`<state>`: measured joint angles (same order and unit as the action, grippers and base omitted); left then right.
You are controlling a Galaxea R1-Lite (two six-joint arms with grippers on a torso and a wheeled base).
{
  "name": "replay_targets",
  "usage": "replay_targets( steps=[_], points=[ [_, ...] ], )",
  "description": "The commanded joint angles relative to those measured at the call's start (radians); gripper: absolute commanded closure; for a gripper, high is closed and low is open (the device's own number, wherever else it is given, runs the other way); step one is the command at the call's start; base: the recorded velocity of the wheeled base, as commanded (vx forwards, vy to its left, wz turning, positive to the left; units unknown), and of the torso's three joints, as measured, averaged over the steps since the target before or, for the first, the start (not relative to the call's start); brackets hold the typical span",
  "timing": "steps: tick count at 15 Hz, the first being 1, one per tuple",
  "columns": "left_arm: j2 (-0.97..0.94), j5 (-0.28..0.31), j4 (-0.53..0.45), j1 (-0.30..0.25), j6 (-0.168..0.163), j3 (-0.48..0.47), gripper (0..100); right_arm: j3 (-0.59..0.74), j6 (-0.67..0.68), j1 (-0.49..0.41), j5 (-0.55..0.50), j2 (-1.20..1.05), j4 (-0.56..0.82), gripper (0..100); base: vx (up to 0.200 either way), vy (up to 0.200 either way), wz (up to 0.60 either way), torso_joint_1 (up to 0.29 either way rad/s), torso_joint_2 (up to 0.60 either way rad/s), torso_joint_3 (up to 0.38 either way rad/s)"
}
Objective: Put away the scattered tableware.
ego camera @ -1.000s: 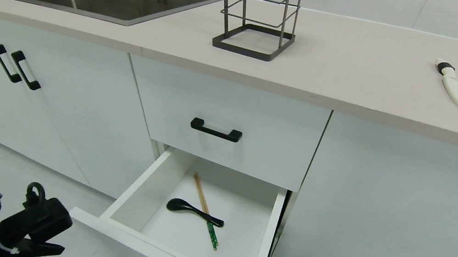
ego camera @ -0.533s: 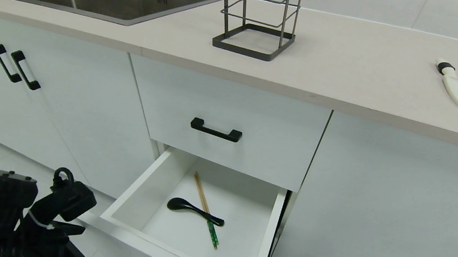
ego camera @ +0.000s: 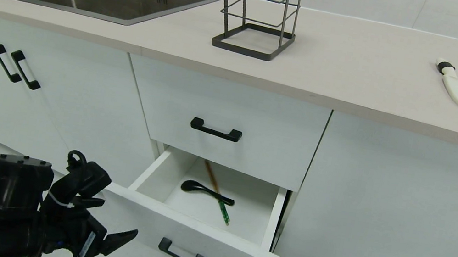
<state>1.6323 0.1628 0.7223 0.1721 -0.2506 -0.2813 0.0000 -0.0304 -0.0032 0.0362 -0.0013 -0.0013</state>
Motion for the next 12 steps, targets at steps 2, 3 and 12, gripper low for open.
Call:
replay_targets(
  steps=[2, 3, 12],
  points=[
    [0.123, 0.001, 0.178, 0.000, 0.002, 0.005, 0, 0.000, 0.000, 0.000, 0.001, 0.001, 0.000, 0, 0.000, 0.000, 0.00, 0.000, 0.00, 0.000],
    [0.152, 0.004, 0.243, 0.000, 0.005, 0.007, 0, 0.000, 0.000, 0.000, 0.001, 0.001, 0.000, 0, 0.000, 0.000, 0.00, 0.000, 0.00, 0.000],
    [0.201, 0.017, 0.264, 0.021, 0.005, -0.064, 0, 0.000, 0.000, 0.000, 0.001, 0.001, 0.000, 0, 0.000, 0.000, 0.00, 0.000, 0.00, 0.000]
  ],
)
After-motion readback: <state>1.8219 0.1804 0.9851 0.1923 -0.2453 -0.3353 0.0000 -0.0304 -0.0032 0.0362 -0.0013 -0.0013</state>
